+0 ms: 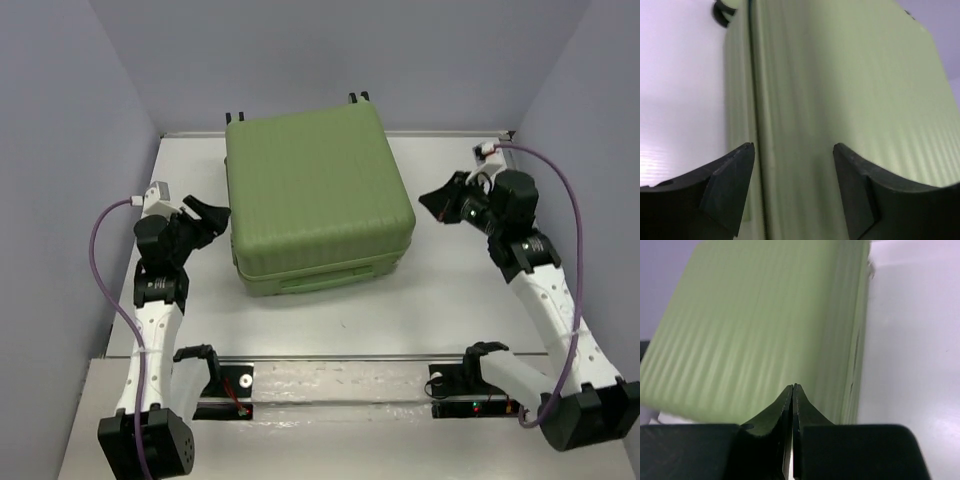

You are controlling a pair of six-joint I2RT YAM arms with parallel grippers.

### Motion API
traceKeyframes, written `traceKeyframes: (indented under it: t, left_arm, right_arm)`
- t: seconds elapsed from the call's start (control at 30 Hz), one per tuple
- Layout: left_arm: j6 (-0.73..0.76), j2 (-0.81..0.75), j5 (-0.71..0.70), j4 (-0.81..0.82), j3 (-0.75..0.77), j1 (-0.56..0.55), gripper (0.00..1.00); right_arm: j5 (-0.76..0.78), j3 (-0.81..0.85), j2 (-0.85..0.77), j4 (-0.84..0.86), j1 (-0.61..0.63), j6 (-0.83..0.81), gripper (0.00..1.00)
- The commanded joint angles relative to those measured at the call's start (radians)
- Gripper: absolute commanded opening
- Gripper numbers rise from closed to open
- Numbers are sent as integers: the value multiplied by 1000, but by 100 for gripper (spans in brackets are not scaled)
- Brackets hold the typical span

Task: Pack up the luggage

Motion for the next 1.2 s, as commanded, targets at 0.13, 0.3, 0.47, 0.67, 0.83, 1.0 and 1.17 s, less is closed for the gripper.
traceKeyframes:
  t: [0.13, 0.3, 0.47, 0.67, 0.83, 1.0, 1.17]
  left_arm:
    - [-43, -138, 64, -62, -155, 5, 67]
    - [-66, -156, -15, -157, -135, 5, 65]
    - [-88, -183, -3, -145, -158, 5, 62]
    - [-86, -141, 36, -125, -169, 4, 47]
    - [-84, -138, 36, -117, -172, 2, 37]
    - [-100, -112, 57, -97, -193, -1, 28]
    - [-120, -95, 59, -71, -222, -34, 19]
  right_arm:
    - [-45, -378, -399, 8, 266, 67, 7]
    - [131, -458, -389, -24, 373, 67, 25]
    - [332, -546, -410, 37, 373, 82, 57]
    - [414, -627, -306, 272, 373, 95, 54]
    - [392, -708, -252, 511, 373, 41, 52]
    - [395, -696, -173, 556, 373, -5, 46]
    - [392, -687, -133, 606, 373, -26, 38]
